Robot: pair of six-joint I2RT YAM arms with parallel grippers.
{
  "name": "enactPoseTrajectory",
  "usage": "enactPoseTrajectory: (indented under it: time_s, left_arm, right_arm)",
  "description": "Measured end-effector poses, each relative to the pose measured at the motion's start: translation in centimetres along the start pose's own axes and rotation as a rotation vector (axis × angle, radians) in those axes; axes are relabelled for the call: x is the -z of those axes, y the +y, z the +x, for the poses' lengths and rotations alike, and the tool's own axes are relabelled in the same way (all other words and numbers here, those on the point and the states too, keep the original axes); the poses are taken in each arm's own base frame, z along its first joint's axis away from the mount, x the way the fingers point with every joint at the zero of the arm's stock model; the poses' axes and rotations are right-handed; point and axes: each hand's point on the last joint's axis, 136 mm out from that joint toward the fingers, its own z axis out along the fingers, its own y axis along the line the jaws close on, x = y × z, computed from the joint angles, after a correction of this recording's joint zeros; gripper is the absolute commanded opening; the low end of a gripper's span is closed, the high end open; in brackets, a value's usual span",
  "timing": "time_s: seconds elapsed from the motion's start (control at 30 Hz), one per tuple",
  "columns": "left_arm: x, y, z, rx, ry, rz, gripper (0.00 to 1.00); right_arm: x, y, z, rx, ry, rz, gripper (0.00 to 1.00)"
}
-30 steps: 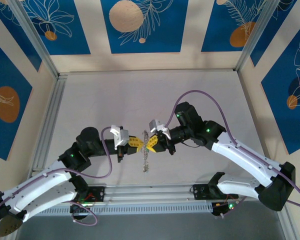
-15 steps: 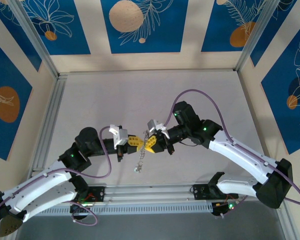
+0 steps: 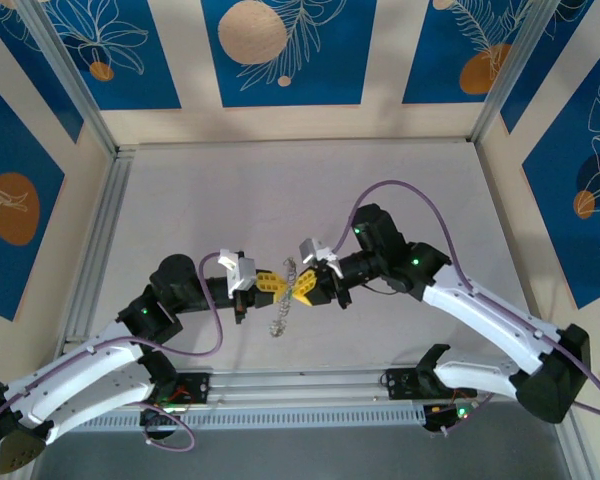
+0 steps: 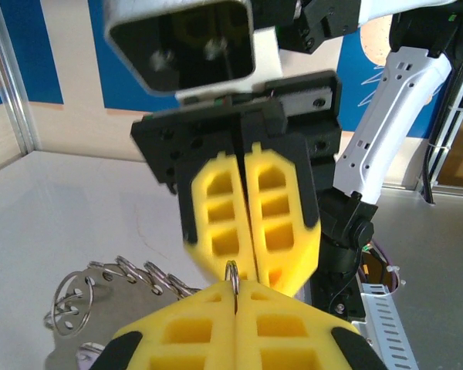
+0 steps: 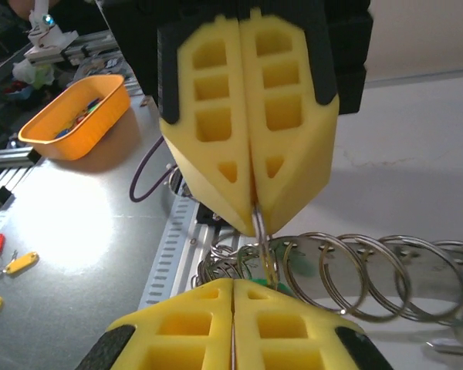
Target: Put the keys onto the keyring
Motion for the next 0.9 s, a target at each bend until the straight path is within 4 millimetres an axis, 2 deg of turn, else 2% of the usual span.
enactPoseTrajectory:
  time_s: [0.1, 0.2, 0.5, 0.8, 0.9]
  left_arm:
    - [0.0, 0.0, 0.0, 0.000, 0.000, 0.001, 0.00]
    - [0.0, -0.1, 0.0, 0.000, -0.001, 0.008, 0.00]
    - [0.0, -0.4, -0.2, -0.004, -0.007, 0.026, 0.00]
    - [0.0, -0.4, -0.3, 0.009, -0.010, 0.027, 0.00]
    - [0.0, -0.4, -0.3, 0.010, -0.010, 0.027, 0.00]
  right_arm:
    - [1.3, 0.4, -1.0, 0.037, -0.033, 0.044, 0.04]
    - [1.9, 0.5, -1.5, 0.056, -0.049, 0.061, 0.07]
    - [1.2, -0.3, -1.1, 0.030, -0.036, 0.054, 0.15]
    - [0.3, -0.7, -0.7, 0.010, -0.030, 0.015, 0.30]
    - [0.2, -0.3, -0.8, 0.015, -0.035, -0.005, 0.29]
